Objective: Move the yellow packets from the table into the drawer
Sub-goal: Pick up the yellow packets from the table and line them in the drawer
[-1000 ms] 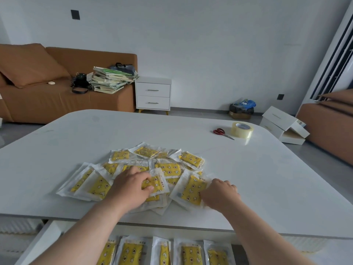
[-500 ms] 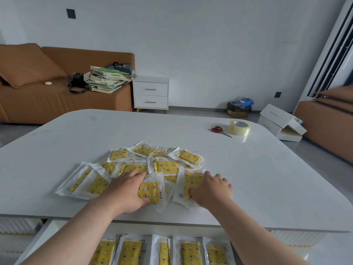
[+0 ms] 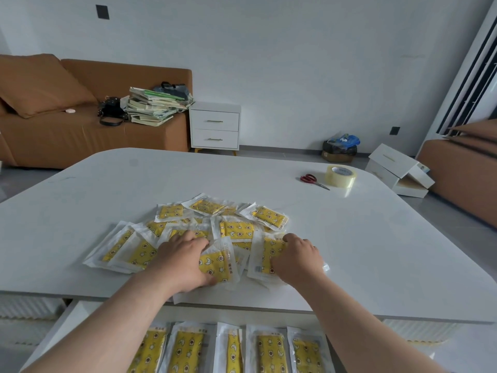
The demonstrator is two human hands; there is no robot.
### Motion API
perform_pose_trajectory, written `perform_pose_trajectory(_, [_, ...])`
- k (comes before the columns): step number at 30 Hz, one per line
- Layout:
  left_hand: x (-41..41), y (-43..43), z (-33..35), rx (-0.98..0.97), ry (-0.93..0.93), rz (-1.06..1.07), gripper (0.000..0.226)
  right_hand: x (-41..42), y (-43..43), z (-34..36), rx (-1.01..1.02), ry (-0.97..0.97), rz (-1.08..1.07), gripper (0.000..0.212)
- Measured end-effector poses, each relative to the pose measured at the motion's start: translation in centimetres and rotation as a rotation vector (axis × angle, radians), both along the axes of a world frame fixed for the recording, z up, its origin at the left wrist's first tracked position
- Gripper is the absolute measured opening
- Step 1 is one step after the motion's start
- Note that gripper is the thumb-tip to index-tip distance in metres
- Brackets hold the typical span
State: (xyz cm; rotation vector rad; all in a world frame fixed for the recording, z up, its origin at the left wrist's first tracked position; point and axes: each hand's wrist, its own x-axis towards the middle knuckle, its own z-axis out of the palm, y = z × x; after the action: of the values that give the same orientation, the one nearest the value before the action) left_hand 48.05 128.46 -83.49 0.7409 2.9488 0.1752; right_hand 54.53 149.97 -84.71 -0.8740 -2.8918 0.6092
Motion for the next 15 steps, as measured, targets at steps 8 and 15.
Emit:
perform_pose_trajectory(8, [0.5,0.1,0.1,0.068,-0.002,0.026,0.074,-0.2,-0.6,-0.1,0.040,-0.042,-0.029,0.067])
perform_pose_trajectory(15, [0.6,-0.1,0.2,0.109,-0.036,0.061,0.083,-0.1,1.3,0.1,-0.194,0.100,-0.042,0.063])
